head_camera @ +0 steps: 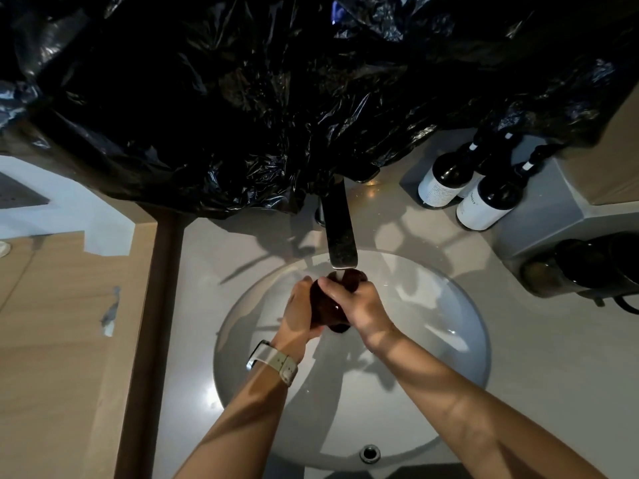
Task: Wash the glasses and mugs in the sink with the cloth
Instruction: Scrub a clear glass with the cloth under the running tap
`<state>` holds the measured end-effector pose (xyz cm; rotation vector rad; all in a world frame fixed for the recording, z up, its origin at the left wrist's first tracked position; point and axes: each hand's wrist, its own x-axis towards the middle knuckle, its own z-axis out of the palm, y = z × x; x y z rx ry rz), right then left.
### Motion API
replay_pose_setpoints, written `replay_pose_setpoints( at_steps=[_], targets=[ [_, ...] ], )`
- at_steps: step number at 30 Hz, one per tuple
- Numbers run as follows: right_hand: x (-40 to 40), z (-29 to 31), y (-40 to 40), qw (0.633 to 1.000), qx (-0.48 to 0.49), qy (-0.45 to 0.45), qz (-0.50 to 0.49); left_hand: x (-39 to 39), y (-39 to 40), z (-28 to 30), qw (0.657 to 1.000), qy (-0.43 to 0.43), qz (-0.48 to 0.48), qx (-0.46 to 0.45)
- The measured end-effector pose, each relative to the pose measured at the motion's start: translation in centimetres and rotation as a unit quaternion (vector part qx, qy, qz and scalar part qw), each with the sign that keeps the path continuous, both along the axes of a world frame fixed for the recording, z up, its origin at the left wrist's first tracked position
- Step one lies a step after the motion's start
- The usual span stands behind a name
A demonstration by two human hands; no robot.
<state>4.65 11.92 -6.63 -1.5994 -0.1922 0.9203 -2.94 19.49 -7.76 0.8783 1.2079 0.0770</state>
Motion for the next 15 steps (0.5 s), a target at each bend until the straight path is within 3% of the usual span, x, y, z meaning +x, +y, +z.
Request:
replay_pose_setpoints(
  at_steps=[6, 9, 12, 15],
  targets=[
    [0.2, -0.8, -2.1, 0.993, -0.047, -0.090, -0.061, 0.3, -0.1, -0.1, 0.998, -0.017, 0.025, -0.046],
    [1.7, -0.8, -4.0, 0.986, -0.062, -0.083, -0.134, -0.1, 0.3, -0.5, 0.997, -0.022, 0.030, -0.065],
    [3.7, -0.2, -5.6, 0.990, -0.063, -0.092, -0.090, -0.7, 0.7, -0.4, 0.994, -0.027, 0.021, -0.099],
    [3.3, 1.0, -4.9, 0.999, -0.036, 0.008, -0.031, -0.8, 0.2, -0.4, 0.986, -0.053, 0.014, -0.160]
  ],
)
